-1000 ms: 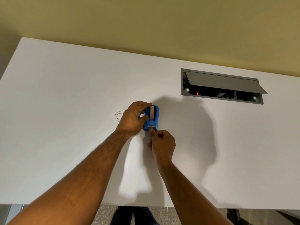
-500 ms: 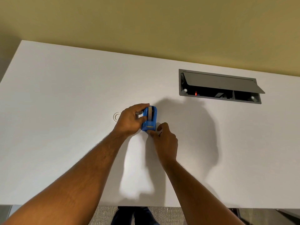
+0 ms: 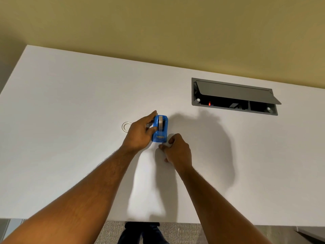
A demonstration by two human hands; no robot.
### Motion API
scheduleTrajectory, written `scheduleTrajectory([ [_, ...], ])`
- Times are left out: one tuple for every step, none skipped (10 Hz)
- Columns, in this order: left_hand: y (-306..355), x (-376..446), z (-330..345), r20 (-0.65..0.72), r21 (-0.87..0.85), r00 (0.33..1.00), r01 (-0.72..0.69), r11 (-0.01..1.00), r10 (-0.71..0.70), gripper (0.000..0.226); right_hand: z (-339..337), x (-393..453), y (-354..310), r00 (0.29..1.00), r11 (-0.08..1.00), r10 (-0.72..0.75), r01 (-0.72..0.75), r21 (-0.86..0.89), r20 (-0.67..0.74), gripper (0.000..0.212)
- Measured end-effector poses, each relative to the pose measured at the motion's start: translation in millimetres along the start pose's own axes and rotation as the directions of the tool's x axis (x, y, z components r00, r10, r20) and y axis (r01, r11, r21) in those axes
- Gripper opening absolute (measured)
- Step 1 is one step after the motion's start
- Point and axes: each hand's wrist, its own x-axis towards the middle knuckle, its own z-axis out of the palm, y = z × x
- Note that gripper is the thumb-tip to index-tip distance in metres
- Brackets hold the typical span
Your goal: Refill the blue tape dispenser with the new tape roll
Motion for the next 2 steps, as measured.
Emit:
scheduleTrajectory([
  [-7.0,-16.0,2.9,-0.061,0.032,0.998,-0.025,0.999,0.027,0.052,1.6,-10.4,7.4,0.993,0.996,-0.054,0.047,-0.077,-0.100,0.042],
  [-15.6,-41.5,8.0,-0.152,0.117,0.987,-0.037,0.992,0.054,0.045,4.1,-24.8,19.9,0.970,0.974,-0.172,0.141,-0.178,-0.174,0.040],
])
